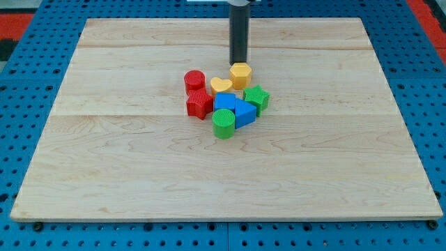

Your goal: Slide yellow hexagon to yellow heart

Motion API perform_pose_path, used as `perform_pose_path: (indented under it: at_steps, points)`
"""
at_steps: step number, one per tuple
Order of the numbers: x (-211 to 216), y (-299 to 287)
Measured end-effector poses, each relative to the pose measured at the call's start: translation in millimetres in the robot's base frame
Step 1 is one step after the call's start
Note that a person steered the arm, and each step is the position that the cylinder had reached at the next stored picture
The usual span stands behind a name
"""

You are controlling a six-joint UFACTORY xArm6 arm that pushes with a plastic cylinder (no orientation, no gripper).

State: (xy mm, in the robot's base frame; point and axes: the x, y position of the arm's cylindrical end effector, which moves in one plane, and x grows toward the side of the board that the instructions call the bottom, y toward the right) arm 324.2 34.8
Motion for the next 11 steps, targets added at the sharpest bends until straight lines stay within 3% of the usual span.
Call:
perform_pose_path:
  at_steps: [2,11]
  points:
    - [22.1,30.8]
    - [5.4,-32.1]
